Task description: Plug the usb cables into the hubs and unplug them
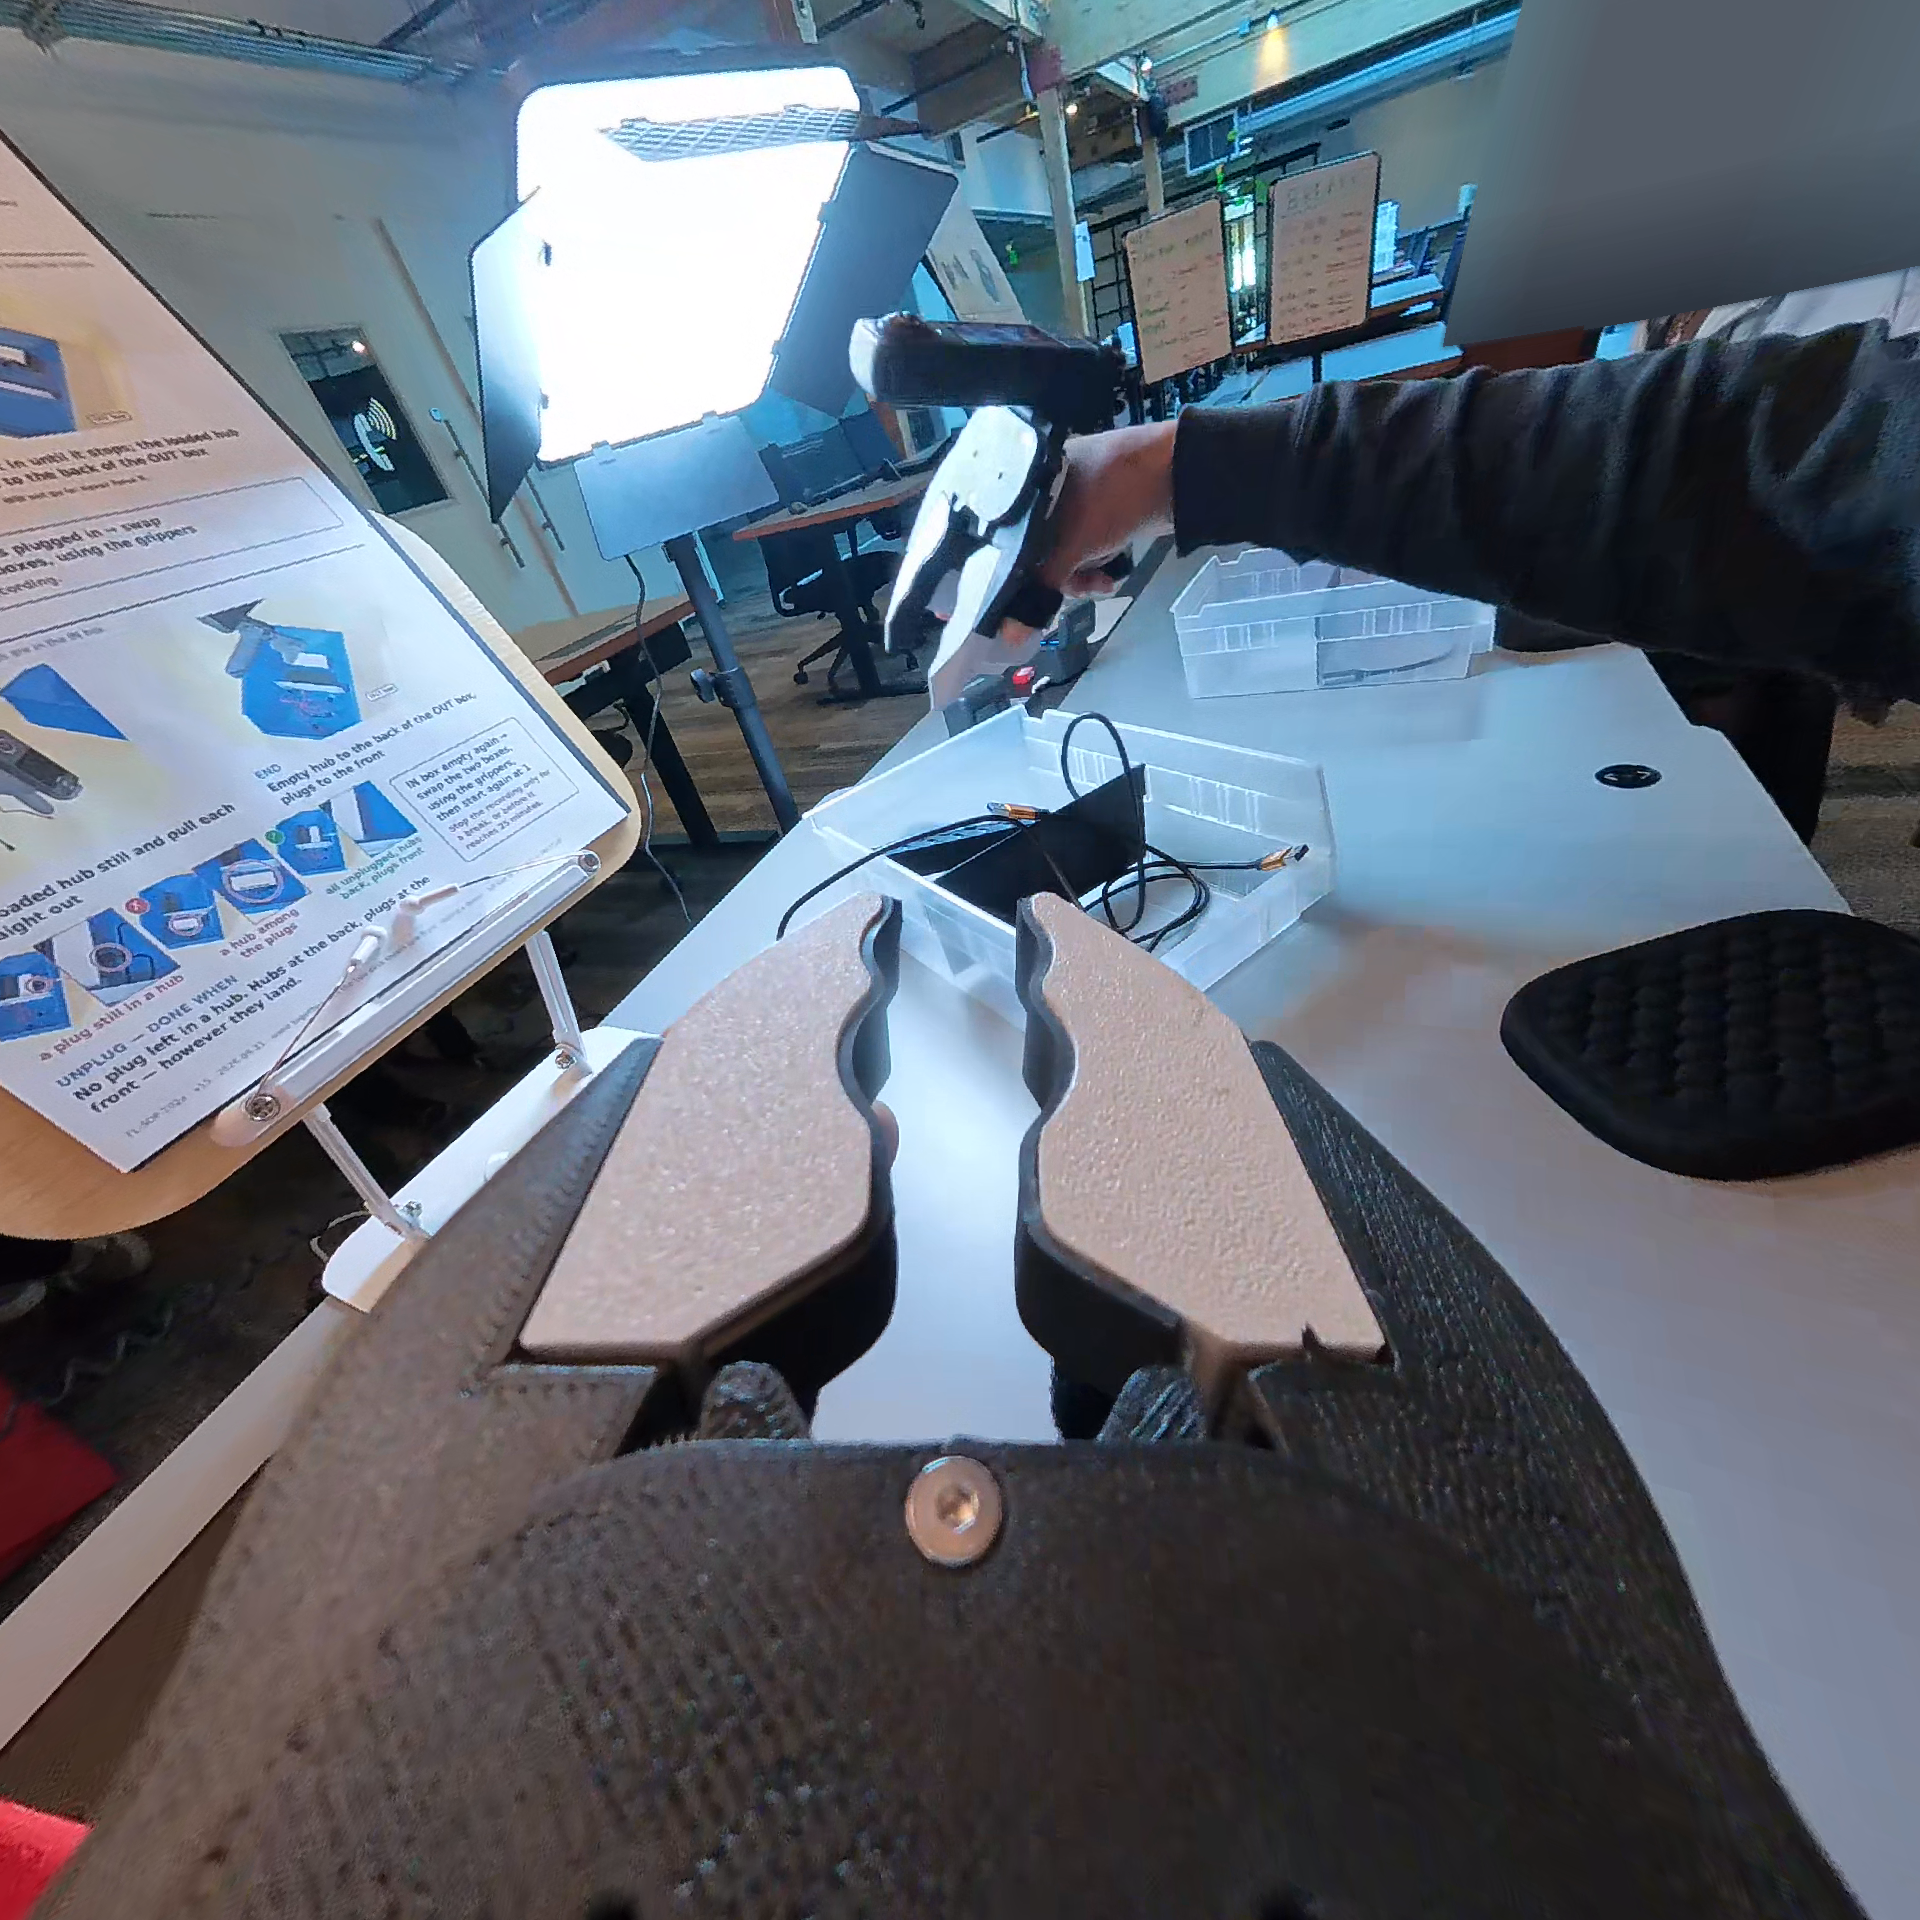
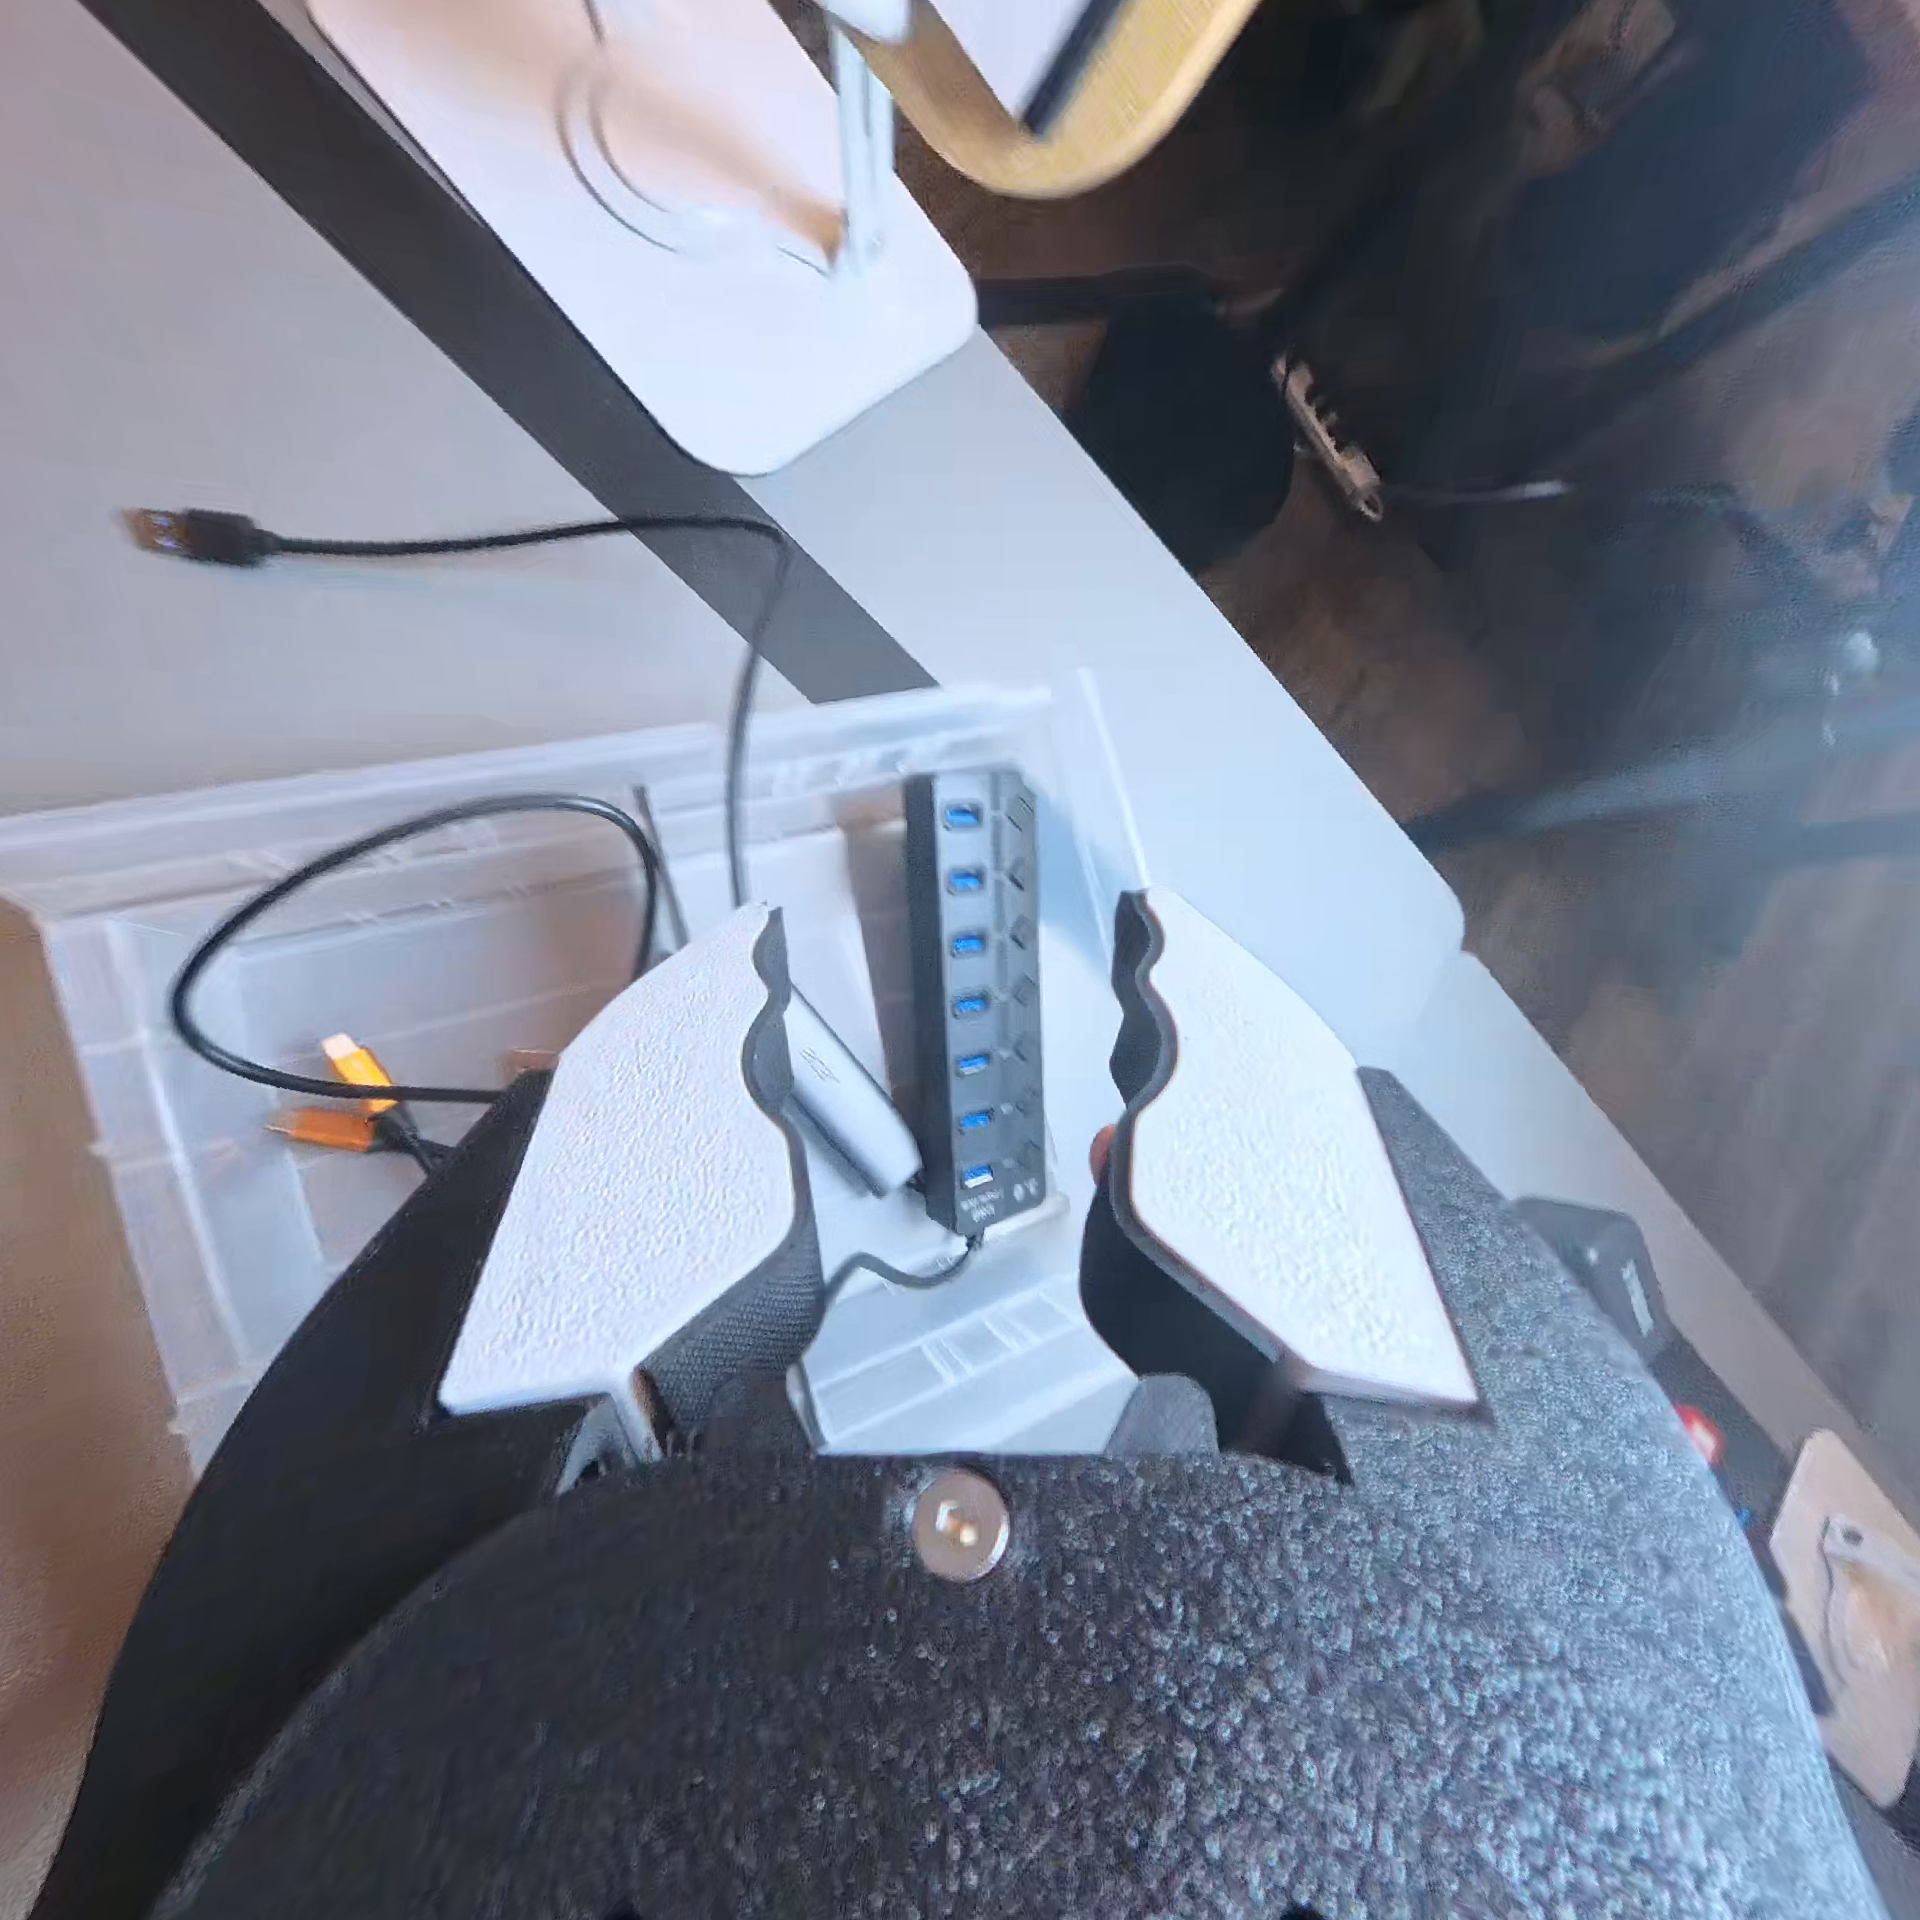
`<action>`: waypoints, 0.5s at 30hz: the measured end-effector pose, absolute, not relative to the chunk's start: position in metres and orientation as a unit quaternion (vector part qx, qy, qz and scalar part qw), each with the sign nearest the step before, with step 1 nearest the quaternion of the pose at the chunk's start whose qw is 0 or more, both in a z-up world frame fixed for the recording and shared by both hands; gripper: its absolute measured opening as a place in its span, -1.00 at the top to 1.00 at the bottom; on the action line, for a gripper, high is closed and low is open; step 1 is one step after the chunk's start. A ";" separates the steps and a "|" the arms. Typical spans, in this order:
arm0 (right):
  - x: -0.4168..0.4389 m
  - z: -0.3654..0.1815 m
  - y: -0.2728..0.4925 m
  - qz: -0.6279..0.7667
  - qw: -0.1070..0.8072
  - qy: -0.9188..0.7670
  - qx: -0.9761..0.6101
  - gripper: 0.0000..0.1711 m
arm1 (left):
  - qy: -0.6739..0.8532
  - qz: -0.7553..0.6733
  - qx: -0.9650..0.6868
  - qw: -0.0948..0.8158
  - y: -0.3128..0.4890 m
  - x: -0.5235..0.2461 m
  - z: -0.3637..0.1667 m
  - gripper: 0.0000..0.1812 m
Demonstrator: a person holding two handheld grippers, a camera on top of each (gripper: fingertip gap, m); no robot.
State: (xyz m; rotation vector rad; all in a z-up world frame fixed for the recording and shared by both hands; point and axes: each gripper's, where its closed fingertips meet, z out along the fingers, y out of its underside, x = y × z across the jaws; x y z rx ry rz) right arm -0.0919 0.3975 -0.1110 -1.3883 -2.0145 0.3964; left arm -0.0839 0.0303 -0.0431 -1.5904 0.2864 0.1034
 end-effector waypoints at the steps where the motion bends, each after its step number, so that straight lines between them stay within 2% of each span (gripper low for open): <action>1: -0.098 -0.114 0.384 0.152 0.317 -0.778 -0.521 0.32 | 0.129 0.047 -0.711 0.689 0.030 -0.083 -0.043 0.77; 4: -0.118 -0.142 0.358 0.130 0.277 -0.802 -0.513 0.34 | 0.132 0.051 -0.713 0.687 0.030 -0.081 -0.043 0.77; 7: -0.129 -0.187 0.368 0.055 0.242 -0.806 -0.538 0.34 | 0.134 0.058 -0.713 0.685 0.026 -0.081 -0.042 0.76; 8: -0.129 -0.199 0.372 0.037 0.228 -0.807 -0.544 0.38 | 0.135 0.059 -0.713 0.686 0.025 -0.081 -0.041 0.76; 9: -0.127 -0.206 0.373 0.032 0.214 -0.808 -0.548 0.55 | 0.133 0.059 -0.711 0.688 0.023 -0.082 -0.040 0.76; 10: -0.127 -0.206 0.372 0.034 0.211 -0.808 -0.550 0.80 | 0.132 0.060 -0.710 0.690 0.022 -0.084 -0.038 0.76; 11: -0.127 -0.200 0.371 0.042 0.215 -0.808 -0.547 0.95 | 0.130 0.060 -0.707 0.692 0.020 -0.085 -0.036 0.76; 15: -0.122 -0.146 0.374 0.082 0.268 -0.797 -0.534 0.95 | 0.121 0.054 -0.704 0.698 0.019 -0.089 -0.034 0.77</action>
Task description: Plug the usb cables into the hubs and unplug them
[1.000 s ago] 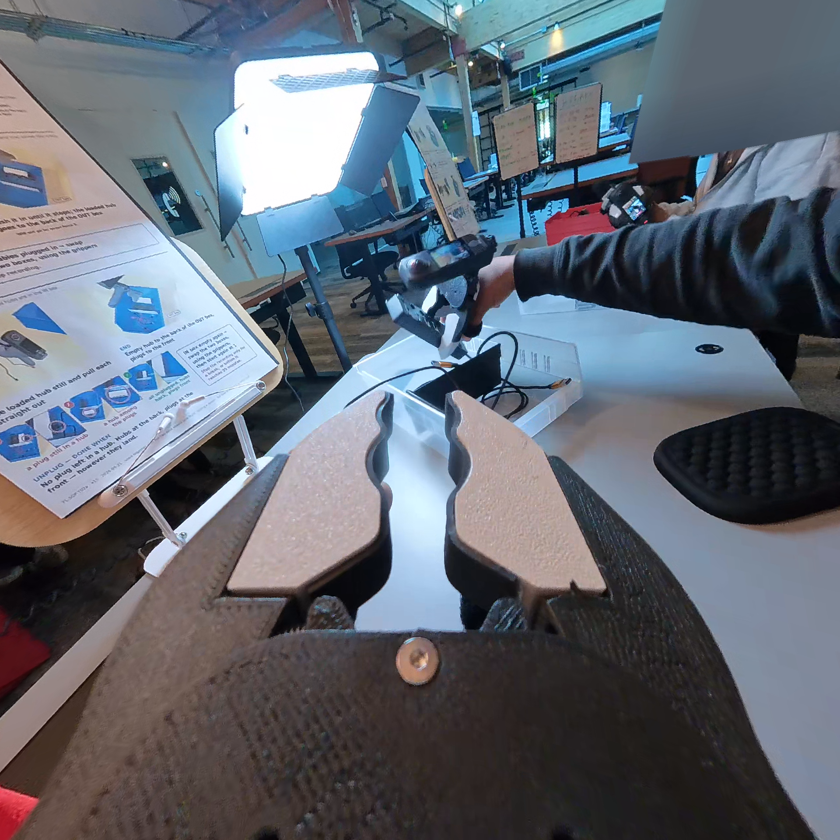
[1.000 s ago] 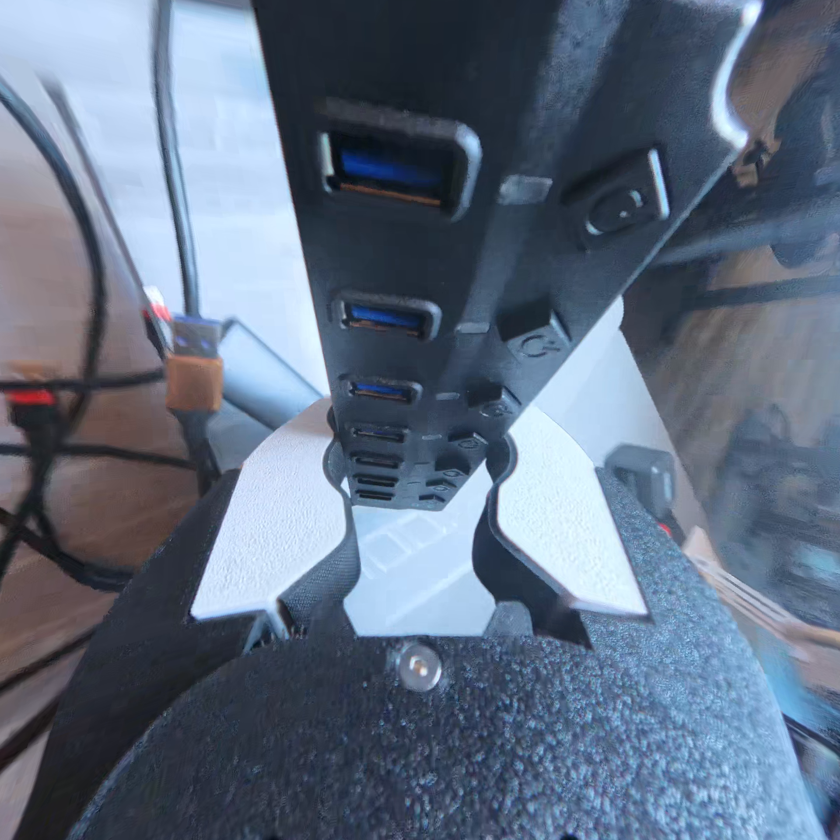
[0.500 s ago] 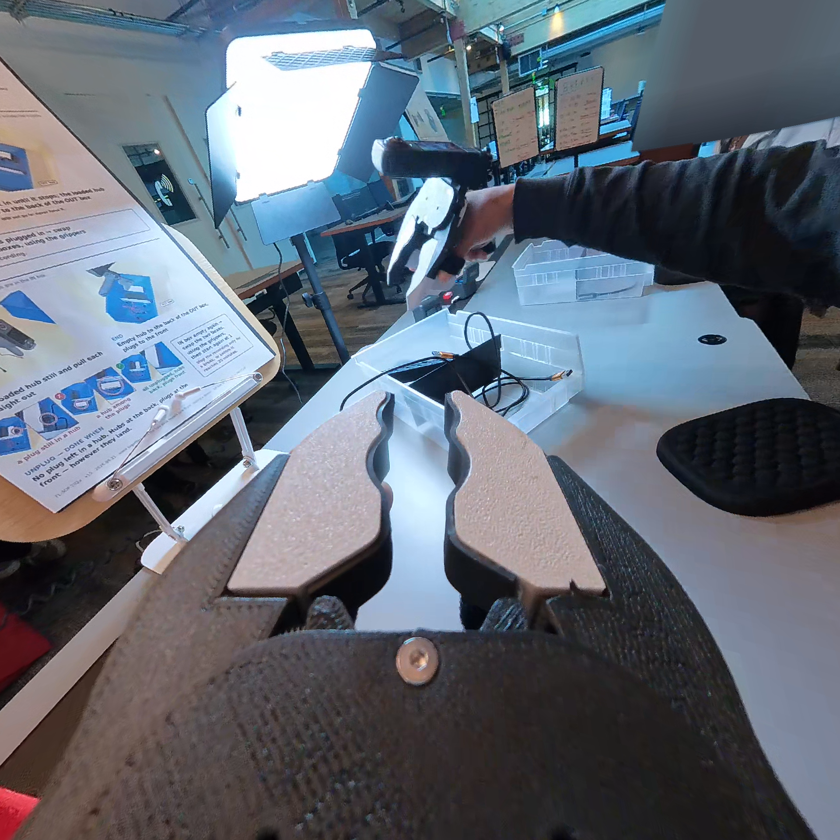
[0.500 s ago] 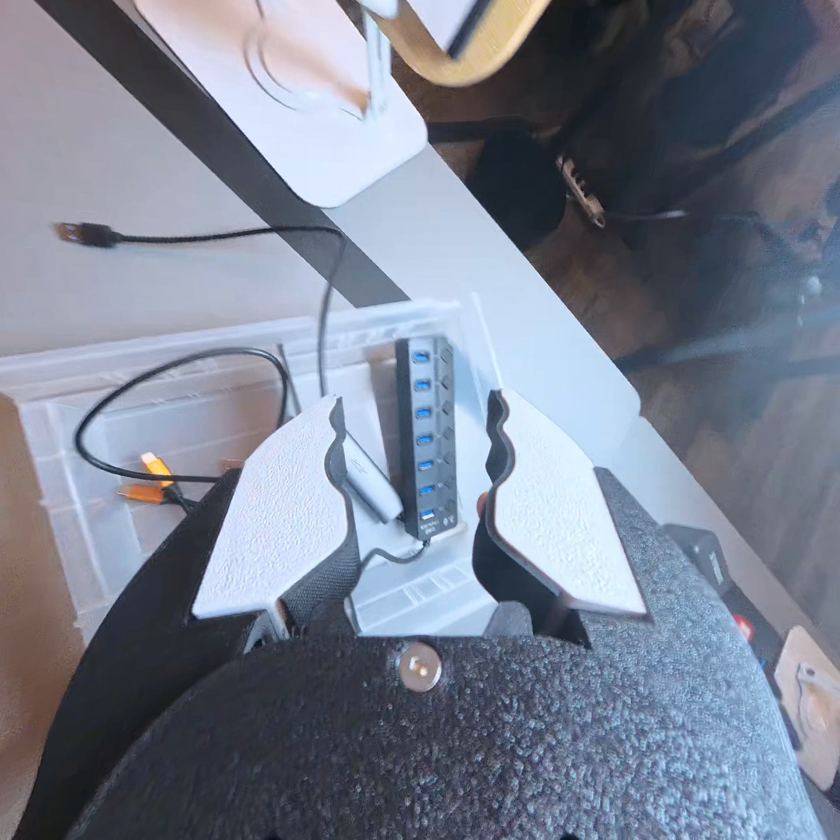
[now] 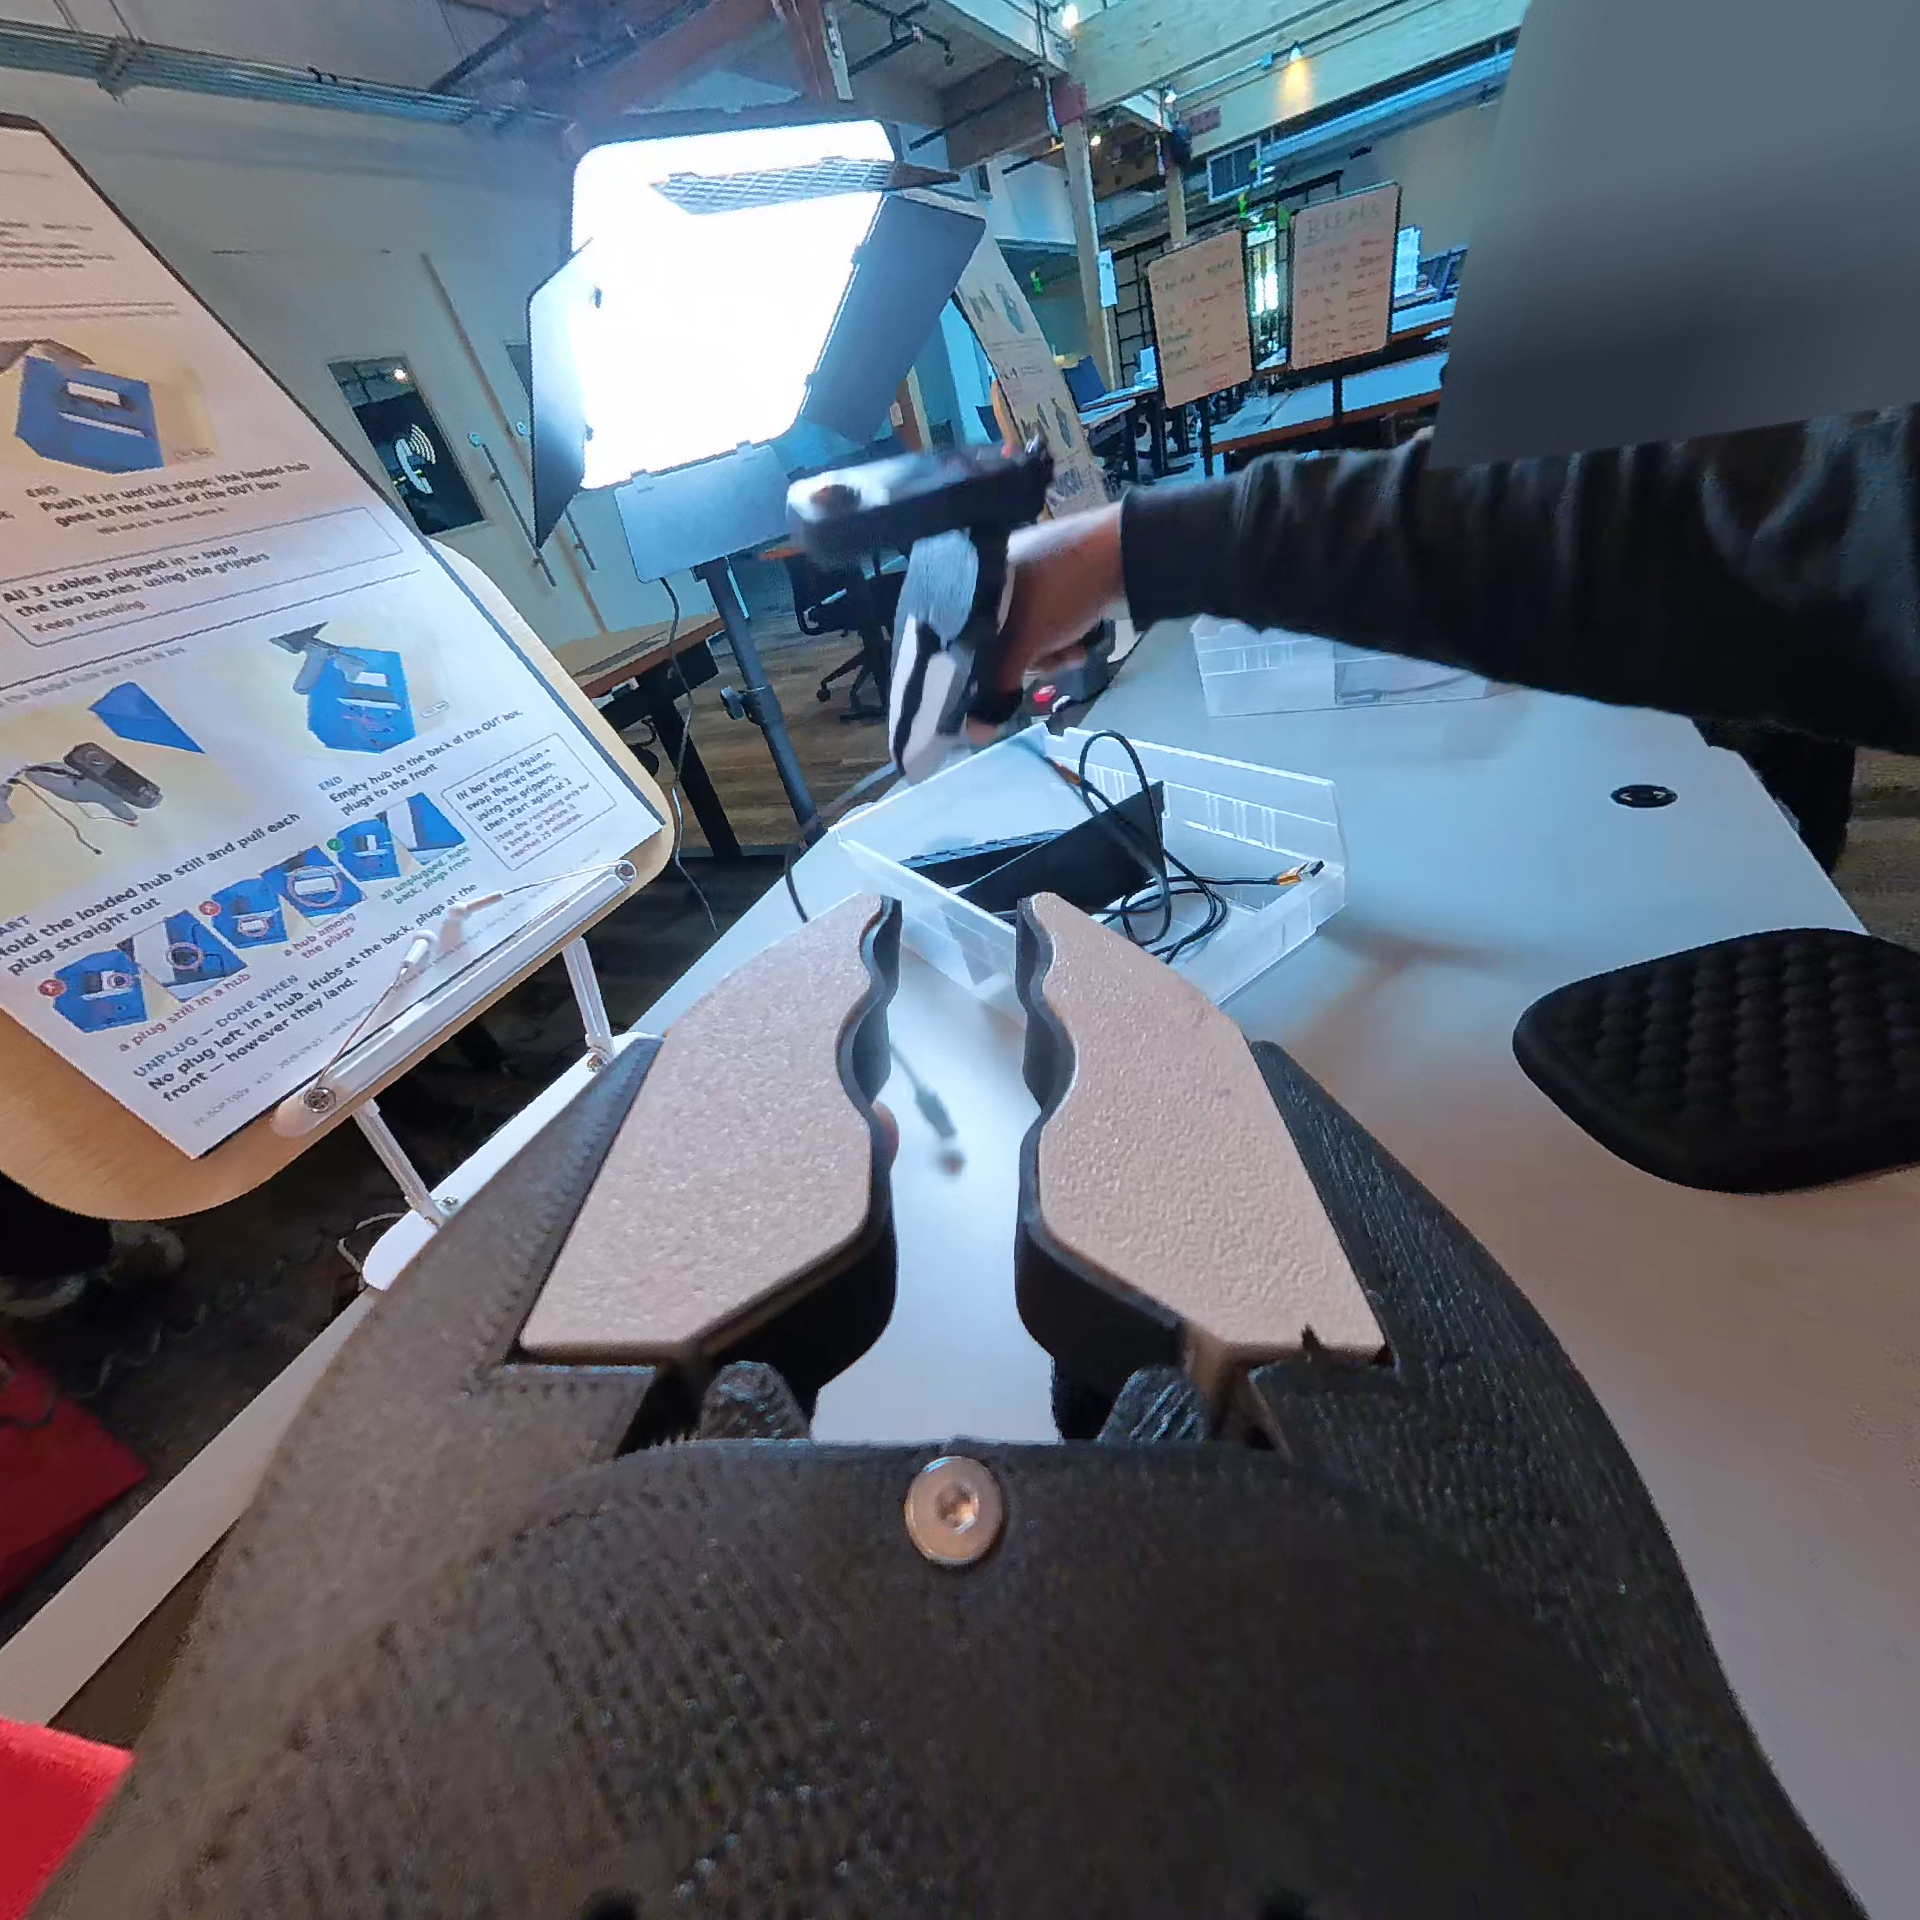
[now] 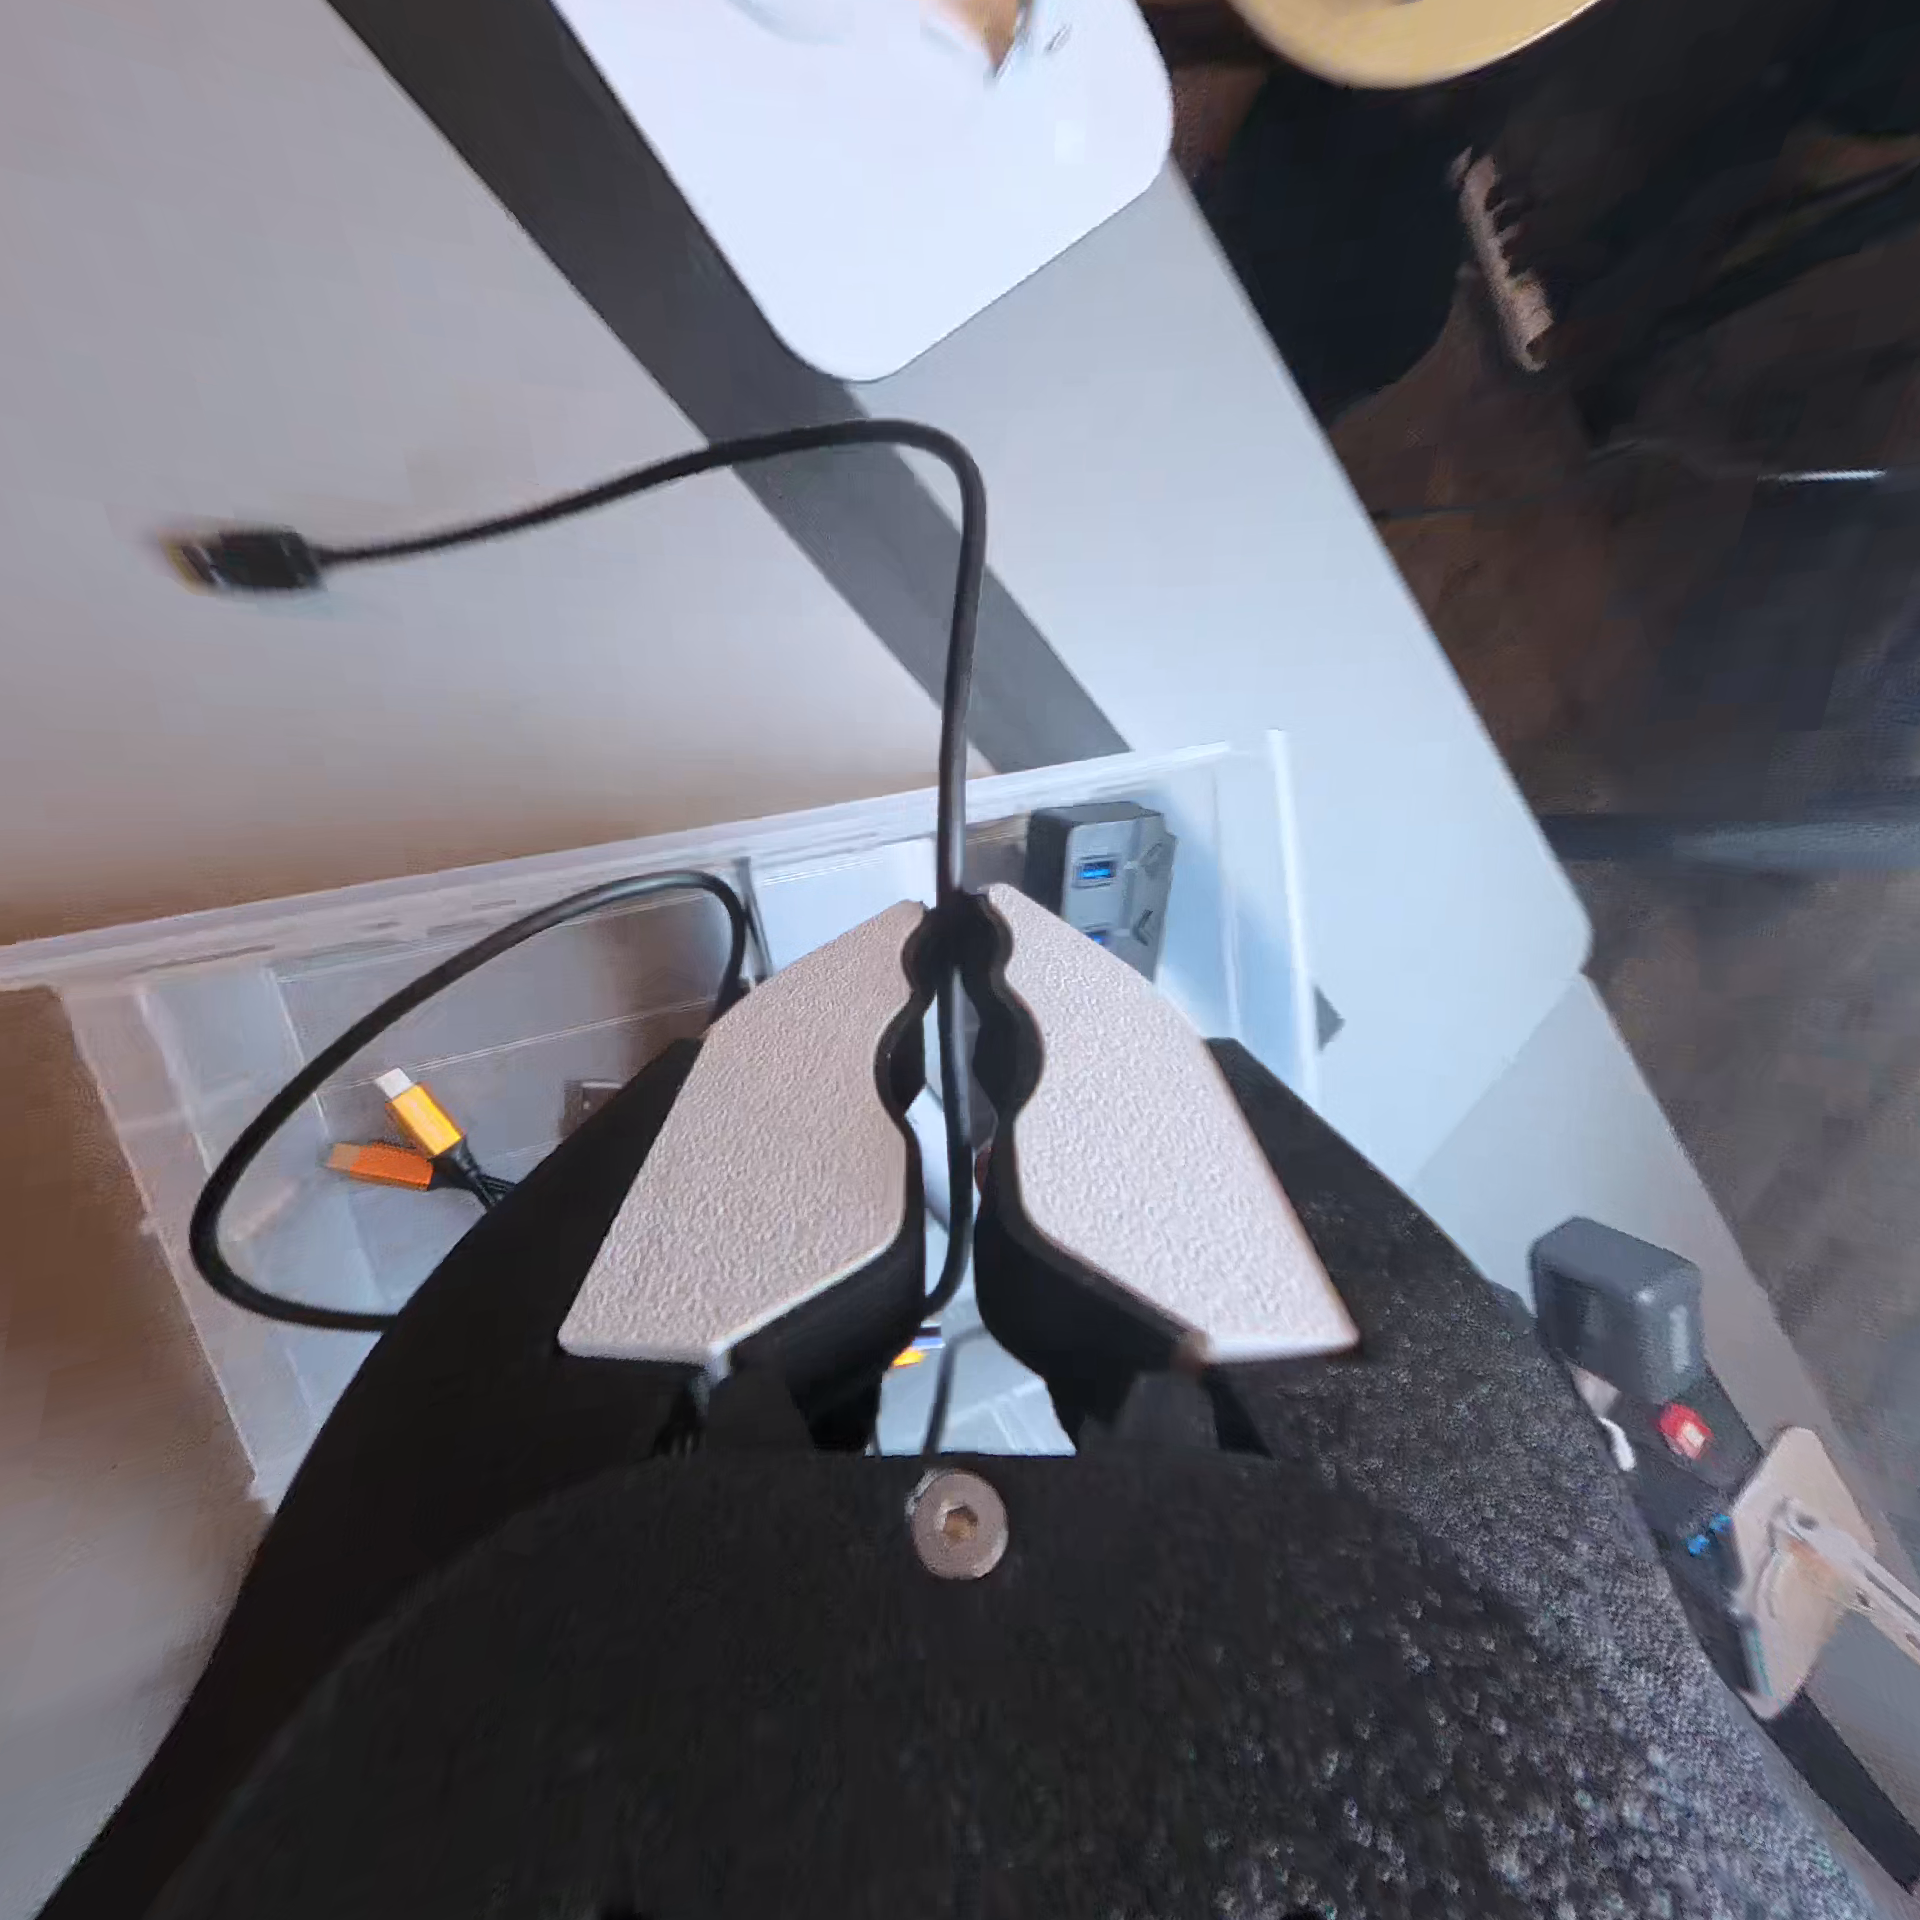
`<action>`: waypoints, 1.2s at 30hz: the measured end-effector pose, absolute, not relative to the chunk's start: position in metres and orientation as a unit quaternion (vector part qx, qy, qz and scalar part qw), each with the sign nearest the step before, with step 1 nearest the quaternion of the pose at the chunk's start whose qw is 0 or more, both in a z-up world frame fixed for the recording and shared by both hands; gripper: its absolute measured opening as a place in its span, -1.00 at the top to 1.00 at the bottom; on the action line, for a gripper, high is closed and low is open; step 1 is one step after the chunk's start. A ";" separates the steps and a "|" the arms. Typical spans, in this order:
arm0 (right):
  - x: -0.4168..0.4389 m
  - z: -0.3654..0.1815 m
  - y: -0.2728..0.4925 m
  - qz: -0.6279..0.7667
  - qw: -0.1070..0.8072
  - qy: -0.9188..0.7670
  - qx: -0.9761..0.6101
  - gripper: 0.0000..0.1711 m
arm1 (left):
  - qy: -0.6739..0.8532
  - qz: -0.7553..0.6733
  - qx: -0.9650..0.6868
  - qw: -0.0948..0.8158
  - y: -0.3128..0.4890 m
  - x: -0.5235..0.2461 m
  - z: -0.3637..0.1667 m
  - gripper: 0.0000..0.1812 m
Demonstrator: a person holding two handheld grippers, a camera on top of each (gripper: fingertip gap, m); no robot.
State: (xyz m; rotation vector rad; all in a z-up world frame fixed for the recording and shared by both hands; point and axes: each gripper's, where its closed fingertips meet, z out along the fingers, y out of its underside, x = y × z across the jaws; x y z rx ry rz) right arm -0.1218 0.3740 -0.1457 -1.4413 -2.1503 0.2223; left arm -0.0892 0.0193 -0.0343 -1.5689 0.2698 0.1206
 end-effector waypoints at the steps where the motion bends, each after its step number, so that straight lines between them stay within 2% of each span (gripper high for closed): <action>1: -0.119 -0.128 0.380 0.082 0.292 -0.790 -0.533 0.95 | 0.121 0.054 -0.705 0.697 0.020 -0.089 -0.035 0.77; 5: -0.100 -0.058 0.420 0.059 0.399 -0.742 -0.536 0.95 | 0.126 0.062 -0.708 0.692 0.022 -0.086 -0.036 0.77; 8: -0.078 -0.024 0.457 -0.019 0.465 -0.713 -0.524 0.95 | 0.126 0.062 -0.710 0.690 0.024 -0.085 -0.037 0.77; 13: -0.053 -0.033 0.483 -0.095 0.463 -0.719 -0.510 0.95 | 0.126 0.063 -0.716 0.684 0.026 -0.086 -0.043 0.78; 21: -0.024 -0.011 0.502 -0.059 0.501 -0.675 -0.538 0.95 | 0.112 0.053 -0.718 0.684 0.028 -0.095 -0.047 0.78; 31: -0.036 0.020 0.442 0.157 0.552 -0.661 -0.483 0.95 | 0.108 0.050 -0.724 0.679 0.031 -0.099 -0.054 0.79; 36: -0.037 0.066 0.412 0.330 0.569 -0.610 -0.441 0.95 | 0.111 0.056 -0.731 0.671 0.034 -0.099 -0.059 0.79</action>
